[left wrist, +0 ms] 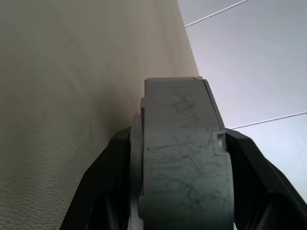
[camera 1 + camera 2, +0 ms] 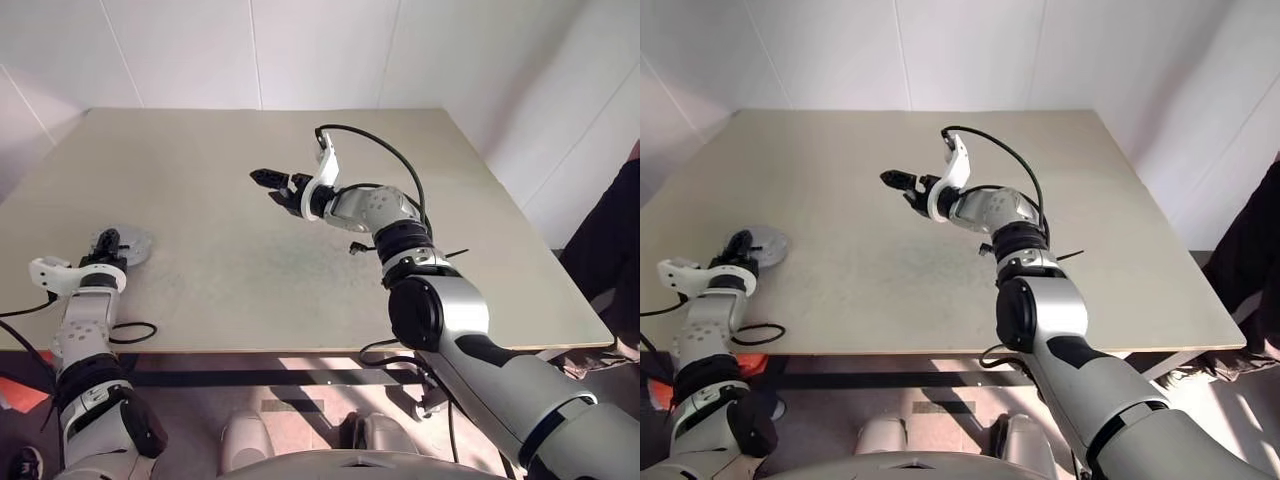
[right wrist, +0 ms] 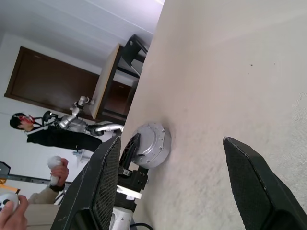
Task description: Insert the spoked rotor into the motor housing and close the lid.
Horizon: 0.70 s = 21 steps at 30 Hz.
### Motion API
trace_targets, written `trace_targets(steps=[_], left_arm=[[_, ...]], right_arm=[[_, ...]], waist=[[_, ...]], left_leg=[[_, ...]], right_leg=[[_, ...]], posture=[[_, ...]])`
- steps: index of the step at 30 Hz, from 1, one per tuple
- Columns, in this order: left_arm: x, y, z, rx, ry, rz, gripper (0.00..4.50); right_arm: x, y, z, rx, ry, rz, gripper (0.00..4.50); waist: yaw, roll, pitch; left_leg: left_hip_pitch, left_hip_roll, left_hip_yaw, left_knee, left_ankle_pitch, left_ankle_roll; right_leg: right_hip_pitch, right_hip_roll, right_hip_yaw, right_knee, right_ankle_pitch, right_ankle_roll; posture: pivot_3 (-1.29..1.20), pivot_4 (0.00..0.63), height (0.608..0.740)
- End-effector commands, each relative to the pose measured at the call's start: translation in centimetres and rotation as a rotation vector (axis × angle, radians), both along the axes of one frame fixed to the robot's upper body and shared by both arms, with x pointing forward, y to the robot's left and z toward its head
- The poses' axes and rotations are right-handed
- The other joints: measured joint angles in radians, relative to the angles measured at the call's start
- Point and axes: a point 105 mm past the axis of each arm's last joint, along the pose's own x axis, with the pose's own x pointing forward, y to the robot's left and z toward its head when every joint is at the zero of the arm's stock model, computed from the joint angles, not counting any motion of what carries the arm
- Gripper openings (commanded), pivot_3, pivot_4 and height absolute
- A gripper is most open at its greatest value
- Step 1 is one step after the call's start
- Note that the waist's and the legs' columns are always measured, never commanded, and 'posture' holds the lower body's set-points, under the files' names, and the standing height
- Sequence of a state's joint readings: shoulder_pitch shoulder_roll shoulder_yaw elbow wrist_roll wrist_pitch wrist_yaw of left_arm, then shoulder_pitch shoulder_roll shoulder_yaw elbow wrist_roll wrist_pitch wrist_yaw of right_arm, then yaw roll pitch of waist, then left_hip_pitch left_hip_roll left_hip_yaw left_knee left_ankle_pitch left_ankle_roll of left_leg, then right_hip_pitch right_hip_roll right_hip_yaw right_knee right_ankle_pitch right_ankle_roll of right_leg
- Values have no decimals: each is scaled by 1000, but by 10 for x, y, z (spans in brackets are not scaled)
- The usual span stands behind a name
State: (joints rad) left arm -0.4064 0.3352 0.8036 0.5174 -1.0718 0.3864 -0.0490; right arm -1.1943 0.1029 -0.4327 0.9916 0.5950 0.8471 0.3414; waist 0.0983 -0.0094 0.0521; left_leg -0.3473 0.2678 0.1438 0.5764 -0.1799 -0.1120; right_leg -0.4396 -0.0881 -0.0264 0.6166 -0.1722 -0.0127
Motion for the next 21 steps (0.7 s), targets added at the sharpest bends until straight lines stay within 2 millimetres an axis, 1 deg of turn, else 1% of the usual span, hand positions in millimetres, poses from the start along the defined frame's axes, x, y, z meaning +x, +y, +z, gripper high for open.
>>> trace_targets(steps=[1, 3, 6, 8, 10, 12, 14, 16, 17, 18, 20, 21], left_arm=[[-3, 25, 28, 77, -56, 86, 2445], [-9, 37, 31, 119, -39, 124, 2445], [-19, 54, 40, 195, -18, 181, 3091], [-30, 71, 48, 234, 3, 249, 3764], [-35, 80, 52, 257, 11, 285, 4428], [-42, 88, 60, 292, 8, 310, 4428], [-45, 90, 67, 334, 4, 323, 4428], [-40, 82, 78, 408, -10, 285, 4428], [-32, 71, 85, 463, -27, 229, 4428], [-24, 57, 91, 516, -43, 161, 4428], [-8, 21, 100, 617, -82, -17, 4428], [1, -4, 105, 695, -99, -129, 4428]], right_arm=[[2, 0, 10, 21, -29, -1, 3835], [1, 1, 9, 19, -23, 3, 3835], [0, 2, 6, 10, -12, 11, 3863], [-1, 4, 4, 2, -8, 18, 3863], [-2, 6, 2, -4, -8, 23, 3863], [-3, 7, 2, -12, -11, 30, 3863], [-3, 8, 2, -29, -40, 44, 3863], [-1, 7, 6, -75, -146, 46, 3863], [1, 5, 11, -101, -247, 40, 3863], [2, 3, 18, -116, -350, 36, 3863], [1, -4, 29, -157, -536, 44, 3863], [-1, -11, 34, -182, -625, 64, 3863]], waist=[[-1, 0, 0], [-4, 0, 0], [-9, -2, 0], [-8, -2, 0], [-5, -2, 0], [-3, -2, 0], [1, -1, 0], [2, -2, 0], [3, -2, 0], [6, -3, 0], [11, -5, 0], [14, -5, 0]], left_leg=[[1, 0, 0, 0, 0, 0], [2, 1, 0, 0, 1, -1], [1, 4, 0, 0, 1, -3], [2, 7, 0, 0, 2, -4], [4, 7, 0, 0, 2, -5], [4, 7, 0, 0, 2, -5], [4, 7, 0, 0, 2, -5], [4, 7, 0, 0, 2, -5], [4, 7, 0, 1, 2, -5], [4, 7, -1, 1, 2, -5], [4, 8, -2, 2, 1, -3], [4, 8, -2, 3, 1, -3]], right_leg=[[0, 0, 0, 1, 0, 0], [0, 0, 0, 2, 0, 0], [0, 3, 0, 3, 0, -1], [0, 5, 0, 3, 0, -2], [0, 7, 0, 3, 1, -2], [0, 7, 0, 3, 1, -2], [0, 7, 0, 3, 1, -2], [1, 7, 0, 4, 1, -2], [1, 7, 0, 4, 1, -2], [1, 7, 0, 4, 1, -3], [2, 7, -1, 4, 1, -3], [2, 6, -1, 4, 1, -3]], posture=[[0, 0, 740], [0, 0, 740], [0, 0, 740], [0, 0, 740], [0, 0, 740], [0, 0, 740], [0, 0, 740], [0, 0, 740], [0, 0, 740], [0, 0, 740], [0, 0, 740], [0, 0, 740]])
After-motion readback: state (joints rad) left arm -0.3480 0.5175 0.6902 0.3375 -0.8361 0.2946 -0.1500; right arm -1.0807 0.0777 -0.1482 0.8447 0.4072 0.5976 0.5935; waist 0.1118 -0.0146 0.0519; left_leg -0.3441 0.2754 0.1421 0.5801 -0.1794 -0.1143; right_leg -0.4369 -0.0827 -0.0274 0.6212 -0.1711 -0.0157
